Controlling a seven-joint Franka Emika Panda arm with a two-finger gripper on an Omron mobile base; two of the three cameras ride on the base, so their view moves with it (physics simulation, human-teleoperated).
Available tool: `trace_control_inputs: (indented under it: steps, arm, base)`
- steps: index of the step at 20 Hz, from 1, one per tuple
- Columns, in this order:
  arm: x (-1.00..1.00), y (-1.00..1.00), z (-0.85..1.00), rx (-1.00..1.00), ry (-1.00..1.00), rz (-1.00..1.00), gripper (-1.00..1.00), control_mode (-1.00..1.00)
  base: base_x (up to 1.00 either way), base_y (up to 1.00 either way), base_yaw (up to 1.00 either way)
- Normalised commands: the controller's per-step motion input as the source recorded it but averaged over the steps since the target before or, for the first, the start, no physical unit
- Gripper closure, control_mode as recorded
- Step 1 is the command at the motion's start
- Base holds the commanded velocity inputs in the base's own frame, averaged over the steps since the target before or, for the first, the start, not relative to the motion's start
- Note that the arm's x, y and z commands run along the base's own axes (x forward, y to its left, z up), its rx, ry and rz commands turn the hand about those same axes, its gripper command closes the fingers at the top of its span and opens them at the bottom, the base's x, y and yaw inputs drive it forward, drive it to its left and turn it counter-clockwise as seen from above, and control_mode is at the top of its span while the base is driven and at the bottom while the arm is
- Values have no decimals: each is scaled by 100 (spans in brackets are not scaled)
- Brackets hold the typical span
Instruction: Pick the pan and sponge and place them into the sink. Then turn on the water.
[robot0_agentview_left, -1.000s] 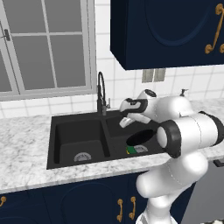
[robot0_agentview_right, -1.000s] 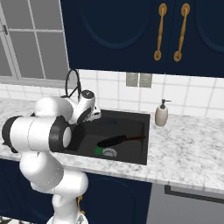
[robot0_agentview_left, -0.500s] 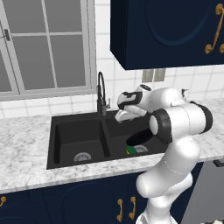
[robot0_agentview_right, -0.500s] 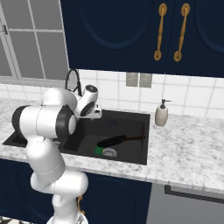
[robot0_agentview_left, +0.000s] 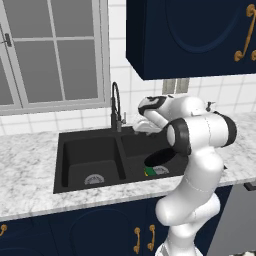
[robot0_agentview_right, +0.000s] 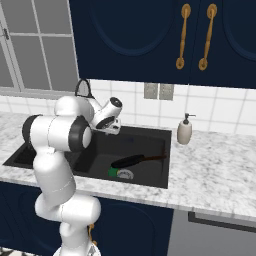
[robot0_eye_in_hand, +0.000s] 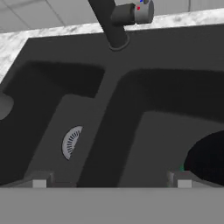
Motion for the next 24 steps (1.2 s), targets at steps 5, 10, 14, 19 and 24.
trace_control_inputs:
  steps: [5, 10, 14, 19, 24]
  arm:
    - [36, 0, 0, 20, 0, -12, -100, -100]
    - [35, 1, 0, 17, 0, -10, -100, -100]
    - [34, 3, 0, 16, 0, -8, -100, -100]
    - [34, 25, -6, 11, 0, -6, -100, -100]
    - [41, 32, -6, 6, 1, -5, -100, -100]
  base:
    - [0, 0, 0]
    - [0, 0, 0]
    - [0, 0, 0]
    - [0, 0, 0]
    - [0, 0, 0]
